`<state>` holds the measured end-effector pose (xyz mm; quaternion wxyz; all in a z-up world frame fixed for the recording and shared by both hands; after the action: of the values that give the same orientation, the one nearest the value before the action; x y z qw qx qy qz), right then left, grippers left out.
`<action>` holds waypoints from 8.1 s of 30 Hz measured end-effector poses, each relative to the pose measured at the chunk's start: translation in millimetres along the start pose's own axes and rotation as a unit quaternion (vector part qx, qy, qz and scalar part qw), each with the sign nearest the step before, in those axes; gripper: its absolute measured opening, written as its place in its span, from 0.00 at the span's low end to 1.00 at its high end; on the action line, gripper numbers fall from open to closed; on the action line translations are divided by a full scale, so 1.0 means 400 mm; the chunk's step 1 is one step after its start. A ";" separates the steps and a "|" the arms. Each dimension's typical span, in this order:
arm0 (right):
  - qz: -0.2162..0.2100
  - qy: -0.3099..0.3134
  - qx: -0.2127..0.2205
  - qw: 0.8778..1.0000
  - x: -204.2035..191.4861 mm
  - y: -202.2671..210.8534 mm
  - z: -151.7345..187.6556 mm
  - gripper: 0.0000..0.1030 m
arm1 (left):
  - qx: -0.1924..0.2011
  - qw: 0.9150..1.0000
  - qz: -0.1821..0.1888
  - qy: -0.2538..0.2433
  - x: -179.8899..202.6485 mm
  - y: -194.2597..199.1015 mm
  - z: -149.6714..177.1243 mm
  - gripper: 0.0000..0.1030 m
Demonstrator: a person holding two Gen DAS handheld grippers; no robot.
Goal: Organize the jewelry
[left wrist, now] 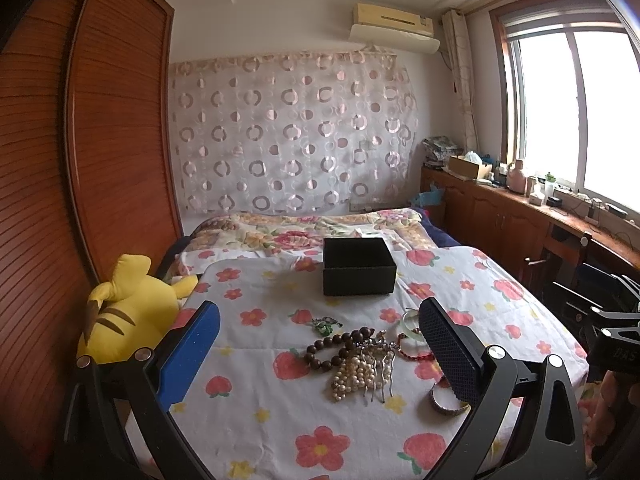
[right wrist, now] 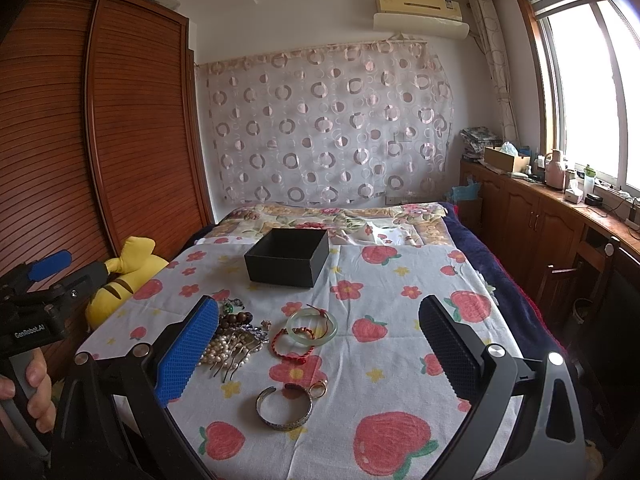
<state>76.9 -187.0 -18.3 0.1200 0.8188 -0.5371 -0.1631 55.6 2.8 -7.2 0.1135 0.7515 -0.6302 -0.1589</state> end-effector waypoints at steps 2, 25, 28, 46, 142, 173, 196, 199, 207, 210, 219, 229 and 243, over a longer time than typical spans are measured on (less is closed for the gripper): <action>0.000 0.001 0.000 1.000 -0.001 0.000 0.000 0.98 | 0.002 1.000 -0.002 0.001 -0.005 -0.001 0.003 0.93; 0.000 0.002 0.003 1.000 -0.007 0.014 -0.020 0.98 | 0.005 1.000 -0.003 0.002 -0.005 0.003 0.002 0.93; 0.000 0.001 0.004 1.000 -0.008 0.014 -0.019 0.98 | 0.005 1.000 -0.003 0.002 -0.005 0.003 0.002 0.93; -0.001 0.001 0.005 1.000 -0.003 0.013 -0.017 0.98 | 0.005 1.000 -0.003 0.002 -0.004 0.004 0.005 0.93; -0.083 0.069 -0.291 0.951 0.126 -0.592 0.193 0.08 | -0.149 0.975 0.166 -0.010 0.121 -0.315 0.136 0.04; -0.096 0.096 -0.172 0.976 0.162 -0.581 -0.083 0.08 | -0.125 0.982 0.140 -0.022 0.160 -0.622 -0.081 0.00; -0.142 0.092 -0.161 0.972 0.127 -0.681 -0.127 0.08 | -0.279 0.930 0.167 -0.169 0.131 -0.716 0.163 0.27; -0.142 0.091 -0.160 0.973 0.131 -0.679 -0.130 0.08 | -0.289 0.922 0.174 -0.190 0.151 -0.724 0.180 0.28; -0.142 0.090 -0.159 0.973 0.138 -0.678 -0.132 0.08 | -0.270 0.929 0.192 -0.165 0.145 -0.696 0.142 0.04; -0.138 0.084 -0.160 0.974 0.148 -0.677 -0.131 0.08 | -0.247 0.938 0.196 -0.147 0.139 -0.664 0.106 0.04; -0.122 0.076 -0.156 0.977 0.168 -0.702 -0.144 0.08 | -0.180 0.965 0.168 -0.094 0.150 -0.687 -0.053 0.04; -0.122 0.082 -0.165 0.975 0.143 -0.747 -0.141 0.08 | -0.173 0.969 0.148 -0.098 0.220 -0.818 -0.097 0.08; -0.131 0.101 -0.193 0.967 0.090 -0.844 -0.115 0.08 | -0.160 0.975 0.145 -0.060 0.141 -0.779 -0.108 0.17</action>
<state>392.2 -86.1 -106.5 0.3071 0.8557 -0.3683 -0.1947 364.8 2.3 -88.4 0.2160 0.6136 -0.7042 -0.2845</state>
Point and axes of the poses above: each gripper's, at about its wrist camera, not at the fingertips, and y roughly against the way its jaws point, x to its right, z to its underside, the point moved 7 cm from there along -y, roughly the way its jaws point, and after that the axes turned 10 degrees about -z, right-handed, at the moved point
